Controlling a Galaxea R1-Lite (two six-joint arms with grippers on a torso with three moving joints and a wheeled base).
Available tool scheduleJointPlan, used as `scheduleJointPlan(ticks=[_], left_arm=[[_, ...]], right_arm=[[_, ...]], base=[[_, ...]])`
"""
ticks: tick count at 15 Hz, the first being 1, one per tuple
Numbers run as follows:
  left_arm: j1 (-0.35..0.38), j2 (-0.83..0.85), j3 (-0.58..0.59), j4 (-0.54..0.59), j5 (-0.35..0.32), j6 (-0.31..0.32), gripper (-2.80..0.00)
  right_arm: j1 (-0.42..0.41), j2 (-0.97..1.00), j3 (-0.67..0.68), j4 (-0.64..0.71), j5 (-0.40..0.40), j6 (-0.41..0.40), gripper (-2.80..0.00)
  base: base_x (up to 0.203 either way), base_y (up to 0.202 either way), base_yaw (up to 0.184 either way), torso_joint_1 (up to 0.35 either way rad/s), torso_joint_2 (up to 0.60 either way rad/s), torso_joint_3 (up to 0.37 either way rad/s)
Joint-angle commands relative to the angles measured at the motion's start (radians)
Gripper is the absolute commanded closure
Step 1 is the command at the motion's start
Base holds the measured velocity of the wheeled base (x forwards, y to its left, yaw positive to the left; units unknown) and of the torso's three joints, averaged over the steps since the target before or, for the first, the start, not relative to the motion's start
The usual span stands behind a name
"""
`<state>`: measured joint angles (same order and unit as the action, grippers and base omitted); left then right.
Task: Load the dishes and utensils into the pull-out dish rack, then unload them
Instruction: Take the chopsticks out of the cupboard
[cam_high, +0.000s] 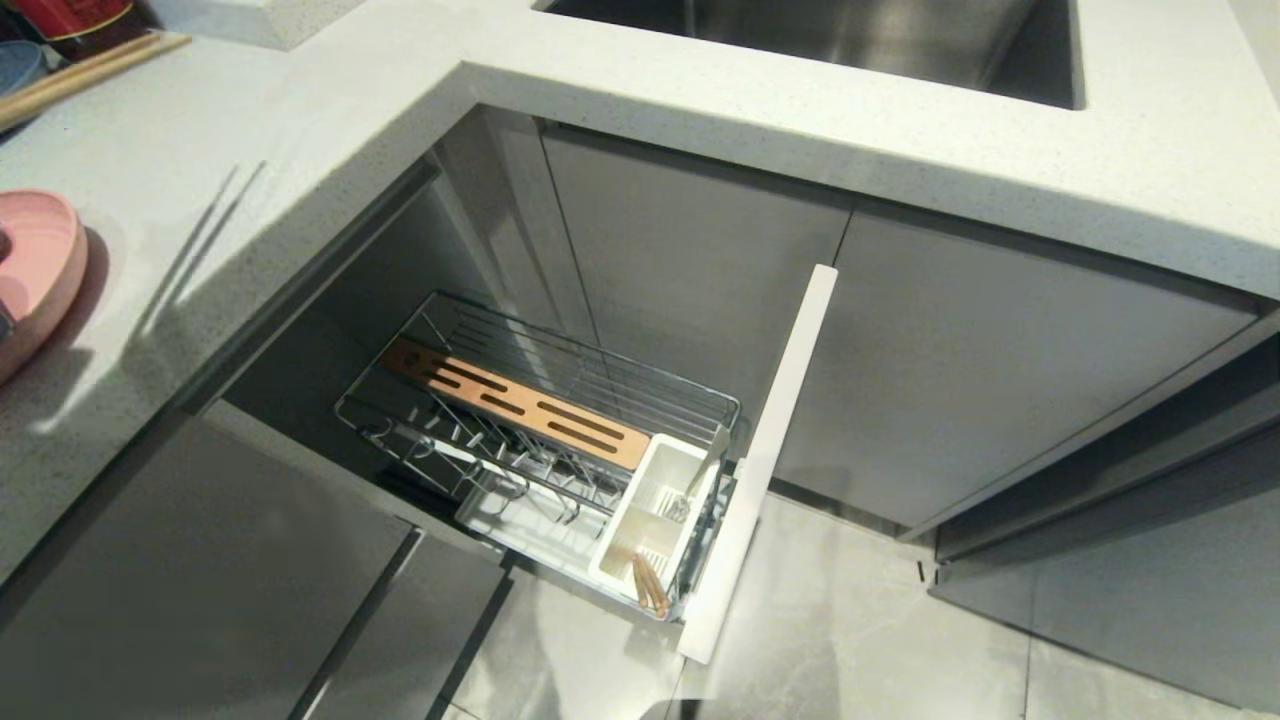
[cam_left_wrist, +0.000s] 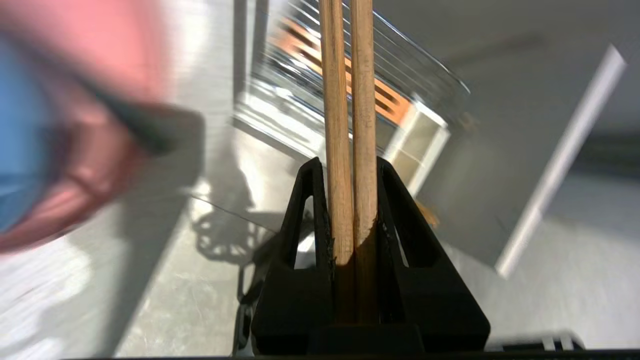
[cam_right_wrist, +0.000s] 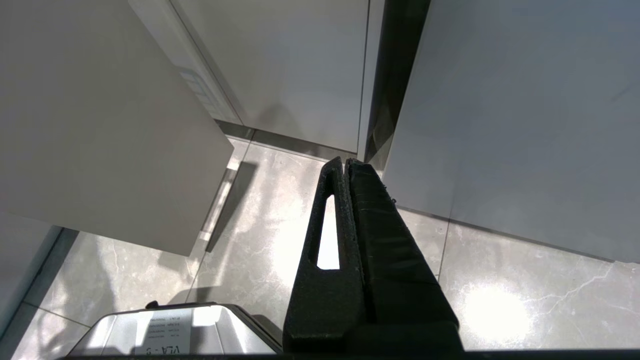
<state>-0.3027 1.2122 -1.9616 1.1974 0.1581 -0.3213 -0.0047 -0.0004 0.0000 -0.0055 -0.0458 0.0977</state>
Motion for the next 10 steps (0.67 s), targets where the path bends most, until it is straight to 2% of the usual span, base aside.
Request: scheduleJointPlan(ticks=[1, 6, 10], left_arm=[[0.122, -0.07, 0.026, 0.007, 0.004, -0.029, 0.0], [0.336, -0.098, 0.07, -0.008, 0.004, -0.126, 0.0], [0.377, -0.113, 0.231, -0.137, 0.017, -0.197, 0.0]], right_arm=[[0.0, -0.004, 0.0, -0.001, 0.0, 0.001, 0.0], [0.0, -0.004, 0.0, -0.001, 0.0, 0.001, 0.0], [0.0, -0.004, 0.0, -0.001, 0.0, 0.001, 0.0]], base=[[0.0, 0.0, 0.0, 0.0, 0.0, 0.0], [0.0, 0.0, 0.0, 0.0, 0.0, 0.0], [0.0, 0.0, 0.0, 0.0, 0.0, 0.0]])
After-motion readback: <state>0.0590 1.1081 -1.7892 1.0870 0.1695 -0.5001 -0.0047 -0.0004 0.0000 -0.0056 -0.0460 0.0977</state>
